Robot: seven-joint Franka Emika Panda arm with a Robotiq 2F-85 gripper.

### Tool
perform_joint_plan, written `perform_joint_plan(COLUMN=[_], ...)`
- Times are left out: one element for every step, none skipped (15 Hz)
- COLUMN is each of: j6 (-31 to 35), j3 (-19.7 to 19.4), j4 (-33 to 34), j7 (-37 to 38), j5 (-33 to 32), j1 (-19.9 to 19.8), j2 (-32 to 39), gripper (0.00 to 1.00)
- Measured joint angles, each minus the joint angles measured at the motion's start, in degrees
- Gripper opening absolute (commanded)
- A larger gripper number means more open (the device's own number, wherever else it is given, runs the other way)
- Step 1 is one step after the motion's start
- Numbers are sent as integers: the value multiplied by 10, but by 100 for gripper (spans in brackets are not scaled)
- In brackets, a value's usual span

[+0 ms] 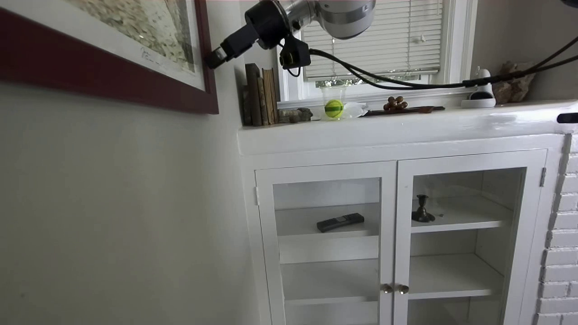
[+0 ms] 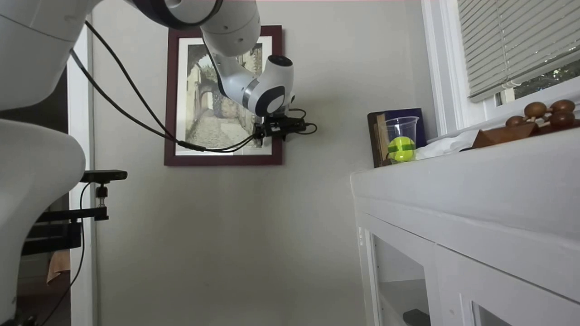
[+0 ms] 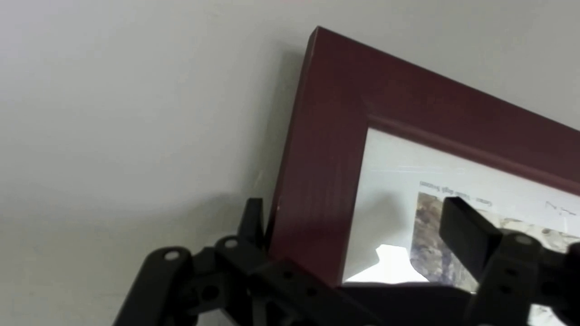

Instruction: Make the painting straight

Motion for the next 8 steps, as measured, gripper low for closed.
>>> perform_joint_plan(j6=[0, 0, 0, 0, 0, 0, 0, 0], j3=[1, 1, 1, 1, 1, 1, 1, 1], j4=[-1, -2, -2, -2, -2, -2, -2, -1], j7=[1, 1, 1, 1, 1, 0, 0, -3], j5=[0, 0, 0, -1, -1, -3, -5, -8], j1=[-1, -2, -2, -2, -2, -2, -2, -1], j2=[1, 2, 2, 2, 2, 2, 2, 2], gripper=[100, 100, 100, 100, 100, 100, 100, 100])
